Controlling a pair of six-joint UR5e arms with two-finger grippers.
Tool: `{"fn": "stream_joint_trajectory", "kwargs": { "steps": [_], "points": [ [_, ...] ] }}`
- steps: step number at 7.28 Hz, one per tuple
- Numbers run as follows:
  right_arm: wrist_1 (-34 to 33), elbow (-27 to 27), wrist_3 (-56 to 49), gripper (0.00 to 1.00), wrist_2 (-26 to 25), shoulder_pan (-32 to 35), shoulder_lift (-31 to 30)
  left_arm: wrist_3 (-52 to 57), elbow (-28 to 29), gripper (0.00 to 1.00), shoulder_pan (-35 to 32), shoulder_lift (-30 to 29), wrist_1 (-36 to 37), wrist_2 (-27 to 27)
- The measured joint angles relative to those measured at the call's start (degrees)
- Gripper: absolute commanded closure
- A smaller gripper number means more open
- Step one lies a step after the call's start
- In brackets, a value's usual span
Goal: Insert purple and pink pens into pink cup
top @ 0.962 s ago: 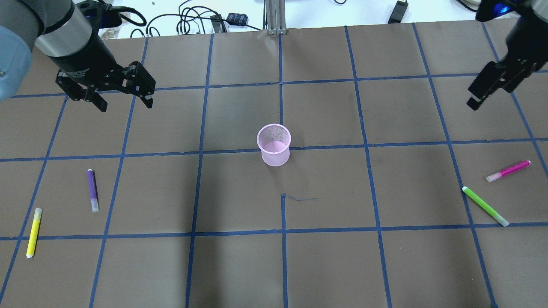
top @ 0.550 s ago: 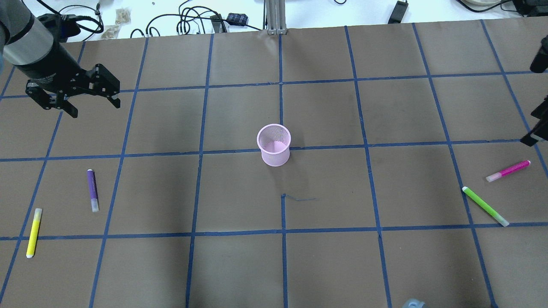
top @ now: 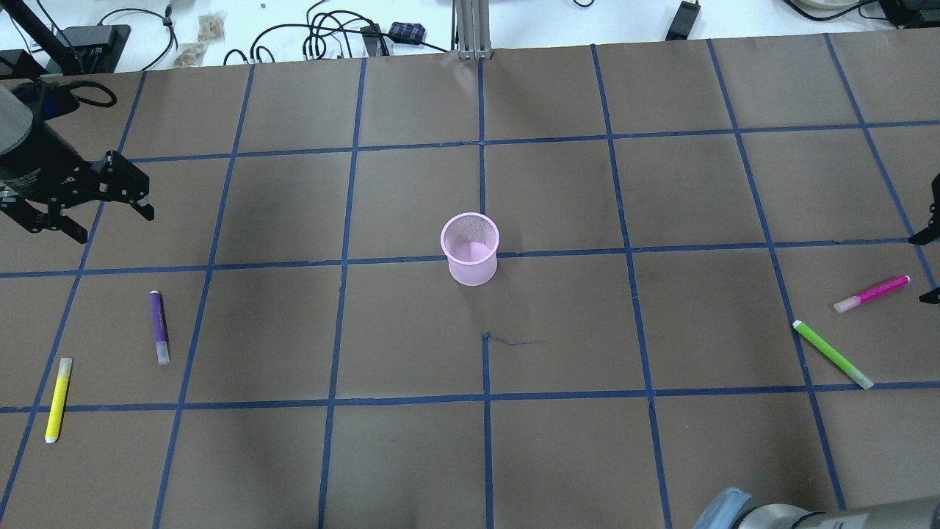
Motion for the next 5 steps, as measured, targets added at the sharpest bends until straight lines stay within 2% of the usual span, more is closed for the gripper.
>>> {"fn": "stream_joint_trajectory", "kwargs": {
  "steps": [2, 5],
  "points": [
    [-5.9, 0.6, -12.0, 0.0, 0.9, -1.2, 5.1, 0.5, -1.0, 0.0, 2.5, -2.5, 3.2, 0.4],
    [-8.0, 0.5, -25.6, 0.01, 5.5, -1.4, 8.8, 1.9, -4.7, 0.0, 4.1, -6.9, 15.1, 1.8]
  ]
}}
